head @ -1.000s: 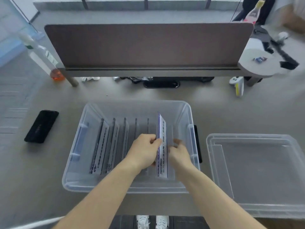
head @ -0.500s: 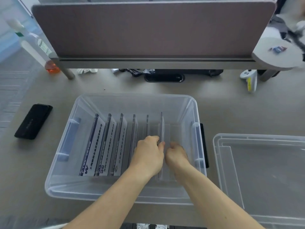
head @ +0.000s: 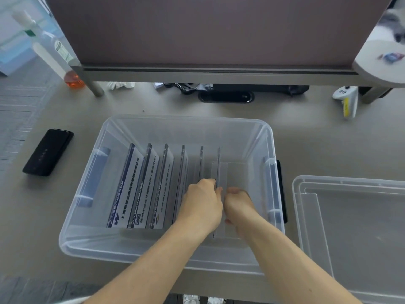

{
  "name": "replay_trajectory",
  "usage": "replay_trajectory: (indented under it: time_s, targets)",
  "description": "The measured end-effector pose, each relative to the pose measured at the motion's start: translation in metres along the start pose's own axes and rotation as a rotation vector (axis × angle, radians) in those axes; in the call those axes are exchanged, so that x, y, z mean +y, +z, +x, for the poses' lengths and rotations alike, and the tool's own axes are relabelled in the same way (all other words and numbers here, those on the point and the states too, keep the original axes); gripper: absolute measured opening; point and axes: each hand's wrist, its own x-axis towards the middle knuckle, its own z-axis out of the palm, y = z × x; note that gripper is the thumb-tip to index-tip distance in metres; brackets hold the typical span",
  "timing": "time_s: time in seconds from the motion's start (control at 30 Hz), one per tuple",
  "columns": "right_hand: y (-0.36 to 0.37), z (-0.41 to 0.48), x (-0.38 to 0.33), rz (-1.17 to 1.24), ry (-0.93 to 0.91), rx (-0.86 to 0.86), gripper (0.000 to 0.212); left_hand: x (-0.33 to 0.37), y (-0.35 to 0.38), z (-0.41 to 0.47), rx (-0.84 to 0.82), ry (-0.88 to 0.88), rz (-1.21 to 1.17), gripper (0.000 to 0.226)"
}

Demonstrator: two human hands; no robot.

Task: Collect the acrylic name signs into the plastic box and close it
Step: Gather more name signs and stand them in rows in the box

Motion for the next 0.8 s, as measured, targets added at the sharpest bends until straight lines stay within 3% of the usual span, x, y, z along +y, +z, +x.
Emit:
replay_trajectory:
  time_s: [0.43,0.8]
  targets:
    - [0.009,0.022,0.011,0.015,0.022,-0.087,0.076,0.008,0.002,0.005,-0.007,-0.028,0.084,0.013]
    - [0.013,0.033,0.016,0.067,0.031,-0.111,0.079,0.01,0.004,0.005,-0.003,-0.021,0.095,0.022]
